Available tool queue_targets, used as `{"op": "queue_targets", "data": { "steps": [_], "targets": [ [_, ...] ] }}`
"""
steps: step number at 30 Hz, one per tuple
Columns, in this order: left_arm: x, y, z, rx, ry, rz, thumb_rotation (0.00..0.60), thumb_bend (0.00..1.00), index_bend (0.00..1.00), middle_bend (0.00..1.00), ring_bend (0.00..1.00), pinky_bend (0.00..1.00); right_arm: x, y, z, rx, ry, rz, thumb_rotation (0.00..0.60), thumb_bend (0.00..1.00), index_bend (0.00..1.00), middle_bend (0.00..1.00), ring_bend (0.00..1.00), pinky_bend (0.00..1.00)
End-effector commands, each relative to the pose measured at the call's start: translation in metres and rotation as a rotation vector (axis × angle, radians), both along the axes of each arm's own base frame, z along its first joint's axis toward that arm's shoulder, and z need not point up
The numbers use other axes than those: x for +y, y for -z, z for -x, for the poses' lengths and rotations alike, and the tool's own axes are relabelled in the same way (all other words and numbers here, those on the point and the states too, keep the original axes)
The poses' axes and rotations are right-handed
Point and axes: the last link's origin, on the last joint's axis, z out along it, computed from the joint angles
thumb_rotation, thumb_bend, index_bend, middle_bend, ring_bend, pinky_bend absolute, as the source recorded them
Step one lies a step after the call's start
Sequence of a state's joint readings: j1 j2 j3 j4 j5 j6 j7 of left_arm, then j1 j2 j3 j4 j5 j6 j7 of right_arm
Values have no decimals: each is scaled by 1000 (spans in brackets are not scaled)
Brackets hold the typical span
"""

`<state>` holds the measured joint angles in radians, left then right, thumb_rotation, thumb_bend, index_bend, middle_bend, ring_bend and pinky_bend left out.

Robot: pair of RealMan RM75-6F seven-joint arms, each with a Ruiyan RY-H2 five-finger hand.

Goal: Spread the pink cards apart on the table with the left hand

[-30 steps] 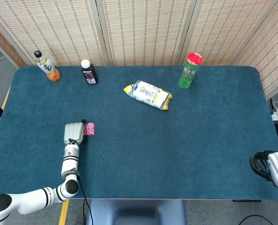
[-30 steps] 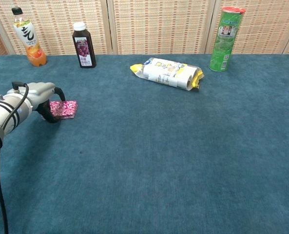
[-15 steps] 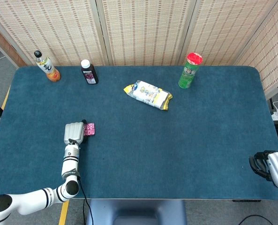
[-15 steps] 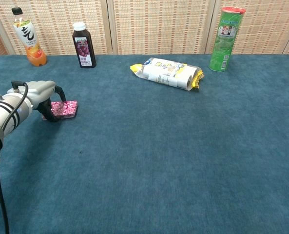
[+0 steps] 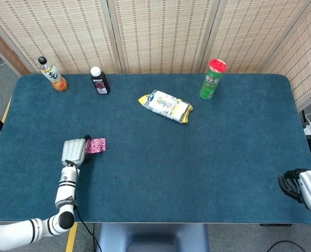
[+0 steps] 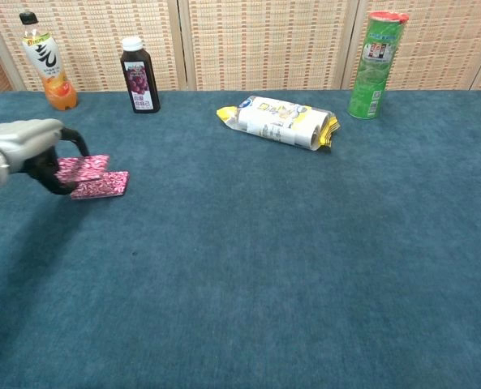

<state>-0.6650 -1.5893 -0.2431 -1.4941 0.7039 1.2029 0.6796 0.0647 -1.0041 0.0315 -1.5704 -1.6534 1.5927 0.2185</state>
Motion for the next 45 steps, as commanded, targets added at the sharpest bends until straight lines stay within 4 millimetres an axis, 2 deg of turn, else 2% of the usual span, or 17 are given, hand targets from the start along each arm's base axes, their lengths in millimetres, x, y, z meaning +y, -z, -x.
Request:
{"op": "queue_targets", "data": {
  "steps": [1, 5, 10, 14, 18, 21, 24, 34, 37, 42, 45],
  "targets": [
    [-20, -22, 29, 13, -7, -11, 600, 363, 589, 1000, 1000, 1000, 0, 0, 0, 0, 0, -2, 600, 452, 1000, 887, 852, 1000],
    [-27, -32, 59, 67, -31, -14, 600, 363, 589, 1000, 1000, 1000, -2, 1, 0, 3, 3, 0, 600, 452, 1000, 887, 852, 1000],
    [-27, -29, 85, 99, -65, -22, 600, 364, 589, 1000, 1000, 1000, -2, 2, 0, 5, 7, 6, 600, 453, 1000, 887, 852, 1000],
    [-26, -25, 94, 112, -66, -31, 600, 365, 576, 1000, 1000, 1000, -3, 2, 0, 6, 13, 11, 600, 453, 1000, 887, 852, 1000],
    [-25, -22, 97, 136, -62, -31, 600, 350, 442, 1000, 1000, 1000, -3, 1, 0, 6, 14, 11, 600, 452, 1000, 887, 852, 1000],
    [-25, -21, 97, 141, -63, -31, 600, 348, 339, 1000, 1000, 1000, -3, 1, 0, 5, 13, 12, 600, 452, 1000, 887, 852, 1000],
    [-26, -20, 98, 148, -66, -24, 600, 350, 279, 1000, 1000, 1000, -3, 0, 0, 4, 12, 12, 600, 453, 1000, 887, 852, 1000],
    [-28, -19, 95, 143, -73, -4, 600, 327, 189, 1000, 1000, 1000, -2, 0, 0, 3, 12, 15, 600, 452, 1000, 887, 852, 1000],
    [-26, -19, 86, 113, -59, -8, 600, 326, 184, 1000, 1000, 1000, -2, 0, 0, 2, 10, 15, 600, 452, 1000, 887, 852, 1000],
    [-18, -13, 54, 42, -2, -21, 600, 321, 186, 1000, 1000, 1000, -2, 1, 0, 4, 9, 12, 600, 453, 1000, 887, 852, 1000],
    [-16, -11, 49, 34, 4, -23, 600, 316, 193, 1000, 1000, 1000, -2, 1, 0, 4, 9, 12, 600, 453, 1000, 887, 852, 1000]
  ]
}}
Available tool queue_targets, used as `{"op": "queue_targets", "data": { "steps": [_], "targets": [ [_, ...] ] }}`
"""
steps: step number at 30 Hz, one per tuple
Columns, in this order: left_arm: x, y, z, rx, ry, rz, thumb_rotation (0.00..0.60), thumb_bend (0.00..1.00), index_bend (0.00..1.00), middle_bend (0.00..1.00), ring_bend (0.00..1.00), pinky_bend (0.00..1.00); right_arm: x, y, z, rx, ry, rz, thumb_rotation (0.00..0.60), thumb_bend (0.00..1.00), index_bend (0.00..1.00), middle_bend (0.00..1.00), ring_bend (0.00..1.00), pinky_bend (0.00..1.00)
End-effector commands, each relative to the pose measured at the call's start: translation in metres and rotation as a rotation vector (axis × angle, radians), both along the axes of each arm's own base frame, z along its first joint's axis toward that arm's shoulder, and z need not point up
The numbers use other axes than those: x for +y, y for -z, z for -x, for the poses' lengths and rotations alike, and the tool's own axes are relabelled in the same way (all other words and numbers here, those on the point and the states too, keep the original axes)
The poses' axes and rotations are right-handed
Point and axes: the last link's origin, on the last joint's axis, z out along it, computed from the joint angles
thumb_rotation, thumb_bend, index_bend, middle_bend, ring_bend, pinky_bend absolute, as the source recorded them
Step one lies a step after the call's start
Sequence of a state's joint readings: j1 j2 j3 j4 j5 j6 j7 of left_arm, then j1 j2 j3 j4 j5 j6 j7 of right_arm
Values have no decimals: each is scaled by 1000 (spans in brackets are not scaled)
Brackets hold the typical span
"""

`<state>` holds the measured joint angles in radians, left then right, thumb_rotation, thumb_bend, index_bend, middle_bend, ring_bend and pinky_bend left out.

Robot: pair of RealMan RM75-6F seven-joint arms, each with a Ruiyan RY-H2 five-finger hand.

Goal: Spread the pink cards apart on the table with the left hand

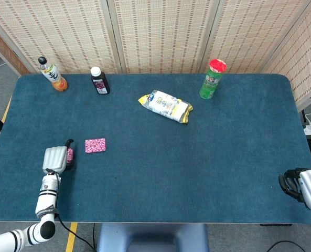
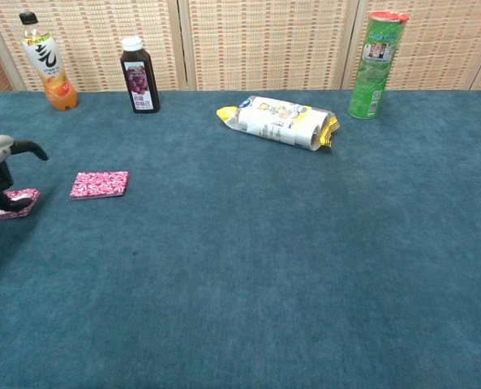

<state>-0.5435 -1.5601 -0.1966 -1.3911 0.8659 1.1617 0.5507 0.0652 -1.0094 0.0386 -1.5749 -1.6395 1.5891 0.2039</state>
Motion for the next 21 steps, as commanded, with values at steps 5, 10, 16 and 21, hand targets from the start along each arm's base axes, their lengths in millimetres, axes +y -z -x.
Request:
{"op": "queue_targets", "data": {
  "steps": [5, 10, 16, 21],
  "targets": [
    [14, 24, -42, -45, 70, 31, 600, 318, 213, 1000, 1000, 1000, 1, -1, 0, -2, -2, 0, 600, 453, 1000, 887, 852, 1000],
    [25, 38, -56, -33, 69, 51, 600, 317, 215, 1000, 1000, 1000, 1, -2, 1, -5, -3, -2, 600, 453, 1000, 887, 852, 1000],
    [32, 47, -62, -12, 62, 71, 600, 316, 216, 1000, 1000, 1000, 1, -2, 0, -6, -6, -6, 600, 452, 1000, 887, 852, 1000],
    [34, 50, -59, 3, 42, 76, 600, 317, 218, 1000, 1000, 1000, 1, -3, 0, -10, -6, -2, 600, 453, 1000, 887, 852, 1000]
  ]
}}
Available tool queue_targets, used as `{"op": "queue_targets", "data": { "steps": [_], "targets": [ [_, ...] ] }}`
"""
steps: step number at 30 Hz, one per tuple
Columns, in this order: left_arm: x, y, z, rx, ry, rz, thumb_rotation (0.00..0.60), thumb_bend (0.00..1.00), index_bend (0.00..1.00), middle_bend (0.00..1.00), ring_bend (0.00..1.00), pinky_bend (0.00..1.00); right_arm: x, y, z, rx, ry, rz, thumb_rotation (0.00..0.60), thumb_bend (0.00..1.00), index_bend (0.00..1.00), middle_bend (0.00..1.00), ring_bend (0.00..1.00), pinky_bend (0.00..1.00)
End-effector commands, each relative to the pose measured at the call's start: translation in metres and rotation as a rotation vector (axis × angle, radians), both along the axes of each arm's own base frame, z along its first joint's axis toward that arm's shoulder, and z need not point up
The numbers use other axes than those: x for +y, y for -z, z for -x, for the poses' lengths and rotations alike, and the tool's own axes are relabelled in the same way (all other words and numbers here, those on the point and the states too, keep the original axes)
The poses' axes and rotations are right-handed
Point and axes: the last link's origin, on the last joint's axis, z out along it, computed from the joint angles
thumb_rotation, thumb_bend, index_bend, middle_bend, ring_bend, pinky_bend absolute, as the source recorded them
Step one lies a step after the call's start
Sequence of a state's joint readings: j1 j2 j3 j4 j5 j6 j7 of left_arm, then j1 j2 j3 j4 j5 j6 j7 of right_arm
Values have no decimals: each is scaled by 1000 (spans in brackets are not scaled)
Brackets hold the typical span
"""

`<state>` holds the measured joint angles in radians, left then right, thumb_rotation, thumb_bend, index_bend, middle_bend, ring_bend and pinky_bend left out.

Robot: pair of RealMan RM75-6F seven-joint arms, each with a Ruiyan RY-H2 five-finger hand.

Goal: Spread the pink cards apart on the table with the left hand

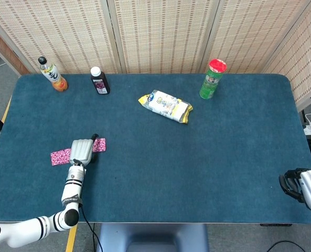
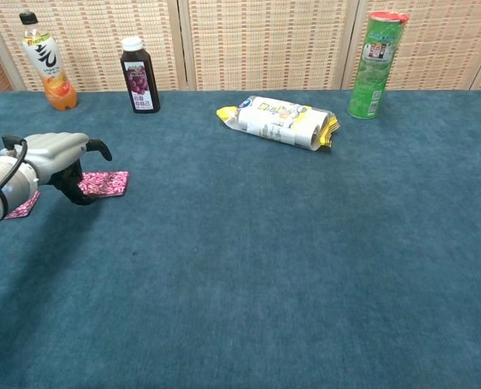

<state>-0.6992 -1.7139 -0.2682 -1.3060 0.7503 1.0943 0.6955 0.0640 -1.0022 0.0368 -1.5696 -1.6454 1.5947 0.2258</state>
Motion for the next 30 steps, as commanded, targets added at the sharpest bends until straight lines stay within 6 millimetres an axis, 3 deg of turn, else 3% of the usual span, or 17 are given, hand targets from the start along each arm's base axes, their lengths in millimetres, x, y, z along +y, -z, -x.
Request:
{"op": "queue_targets", "data": {
  "steps": [1, 30],
  "targets": [
    [1, 1, 1, 6, -11, 3, 600, 317, 218, 1000, 1000, 1000, 0, 0, 0, 0, -1, 0, 600, 453, 1000, 887, 852, 1000],
    [15, 14, -1, 31, -59, -1, 600, 313, 267, 1000, 1000, 1000, -1, 1, 0, 3, 2, -12, 600, 453, 1000, 887, 852, 1000]
  ]
}}
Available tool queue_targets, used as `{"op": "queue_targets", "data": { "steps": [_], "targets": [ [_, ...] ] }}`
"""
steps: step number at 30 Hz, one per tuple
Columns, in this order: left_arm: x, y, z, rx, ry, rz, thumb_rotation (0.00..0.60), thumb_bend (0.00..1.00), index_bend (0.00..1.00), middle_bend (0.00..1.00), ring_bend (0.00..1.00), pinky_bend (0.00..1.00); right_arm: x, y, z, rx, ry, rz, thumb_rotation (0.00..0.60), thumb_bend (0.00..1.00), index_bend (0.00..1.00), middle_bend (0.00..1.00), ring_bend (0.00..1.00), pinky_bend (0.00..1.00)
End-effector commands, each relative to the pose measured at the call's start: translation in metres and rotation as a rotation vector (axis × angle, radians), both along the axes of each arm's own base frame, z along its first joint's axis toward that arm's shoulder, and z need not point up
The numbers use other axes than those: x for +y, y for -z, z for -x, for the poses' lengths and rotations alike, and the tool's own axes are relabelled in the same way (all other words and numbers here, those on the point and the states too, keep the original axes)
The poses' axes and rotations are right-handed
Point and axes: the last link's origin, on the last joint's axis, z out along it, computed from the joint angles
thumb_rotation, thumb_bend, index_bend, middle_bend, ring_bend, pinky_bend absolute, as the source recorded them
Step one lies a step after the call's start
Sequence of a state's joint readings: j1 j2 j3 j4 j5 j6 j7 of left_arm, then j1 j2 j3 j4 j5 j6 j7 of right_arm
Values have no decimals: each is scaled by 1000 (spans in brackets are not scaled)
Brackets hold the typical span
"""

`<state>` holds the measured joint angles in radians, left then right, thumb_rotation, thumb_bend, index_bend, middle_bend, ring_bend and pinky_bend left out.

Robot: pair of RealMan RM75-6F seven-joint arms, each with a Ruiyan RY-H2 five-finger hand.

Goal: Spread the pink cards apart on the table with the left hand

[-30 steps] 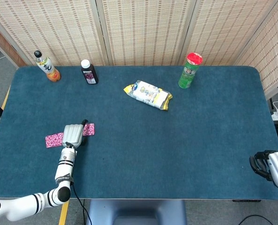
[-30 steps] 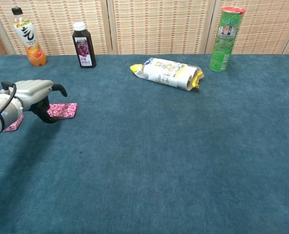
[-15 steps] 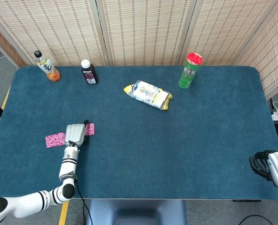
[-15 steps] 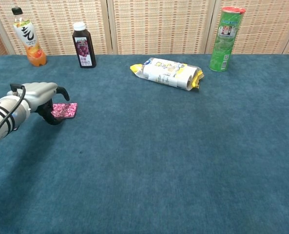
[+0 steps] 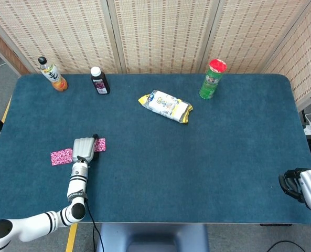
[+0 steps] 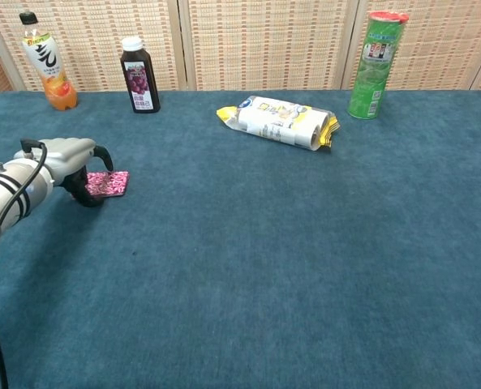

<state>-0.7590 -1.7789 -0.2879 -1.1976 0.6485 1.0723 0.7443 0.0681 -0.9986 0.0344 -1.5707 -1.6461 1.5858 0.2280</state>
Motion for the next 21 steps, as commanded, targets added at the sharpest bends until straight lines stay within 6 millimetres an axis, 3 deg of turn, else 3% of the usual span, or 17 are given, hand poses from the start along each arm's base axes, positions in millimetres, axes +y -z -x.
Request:
{"op": "queue_targets", "data": {
  "steps": [1, 11, 21],
  "targets": [
    [1, 0, 0, -3, -3, 1, 600, 312, 270, 1000, 1000, 1000, 0, 0, 0, 1, 1, -3, 600, 453, 1000, 887, 852, 1000],
    [2, 2, -1, -4, -8, 1, 600, 314, 304, 1000, 1000, 1000, 0, 0, 0, -1, 1, -5, 600, 453, 1000, 887, 852, 1000],
    [0, -2, -1, -11, 7, -17, 600, 321, 511, 1000, 1000, 1000, -1, 0, 0, -2, 0, -4, 600, 452, 1000, 887, 852, 1000]
  ]
}}
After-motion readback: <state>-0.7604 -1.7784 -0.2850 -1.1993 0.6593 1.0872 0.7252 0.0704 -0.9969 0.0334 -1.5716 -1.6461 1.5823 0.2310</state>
